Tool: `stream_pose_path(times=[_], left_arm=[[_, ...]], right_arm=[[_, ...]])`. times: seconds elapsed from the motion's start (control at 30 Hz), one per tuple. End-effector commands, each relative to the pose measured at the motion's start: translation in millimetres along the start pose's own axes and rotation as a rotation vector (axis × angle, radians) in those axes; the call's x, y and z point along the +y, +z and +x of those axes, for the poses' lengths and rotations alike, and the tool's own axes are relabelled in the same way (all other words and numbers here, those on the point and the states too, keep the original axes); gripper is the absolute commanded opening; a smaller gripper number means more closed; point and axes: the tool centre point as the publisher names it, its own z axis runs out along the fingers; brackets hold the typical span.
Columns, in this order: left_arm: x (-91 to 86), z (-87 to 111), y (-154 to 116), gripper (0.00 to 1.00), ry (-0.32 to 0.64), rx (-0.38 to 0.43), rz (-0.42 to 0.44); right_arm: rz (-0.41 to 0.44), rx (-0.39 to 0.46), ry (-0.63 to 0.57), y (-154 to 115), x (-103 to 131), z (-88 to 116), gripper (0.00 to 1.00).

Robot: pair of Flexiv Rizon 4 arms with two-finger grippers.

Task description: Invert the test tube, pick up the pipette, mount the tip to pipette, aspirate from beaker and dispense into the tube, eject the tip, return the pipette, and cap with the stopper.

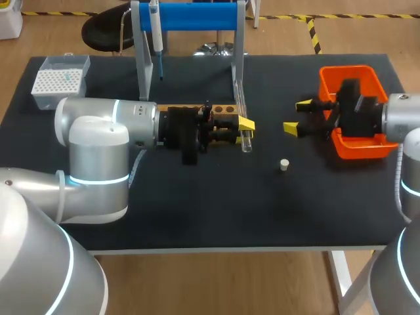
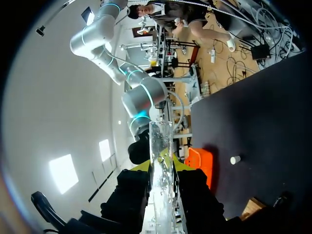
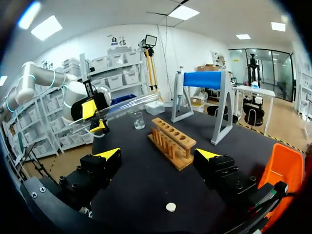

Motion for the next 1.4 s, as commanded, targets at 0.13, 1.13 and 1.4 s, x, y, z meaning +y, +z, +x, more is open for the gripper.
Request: stream_pose_path(times=[0.13,1.13,1.4], left_arm=[[0.6,-0.1,-0.2,0.0,0.001,0.001,0.002],[32.4,-75.0,-34.3,0.0,-0.917,0.01,0.18],[70.7,-89.7,-73.5,0.0,-1.27,-0.03,0.151]], right_arm=[[-0.004,0.001,0.002,0.9,0.0,0.8,1.0],[-0.004,0.001,0.002,0.9,0.0,0.8,1.0],[-0.004,0.001,0.002,0.9,0.0,0.8,1.0]])
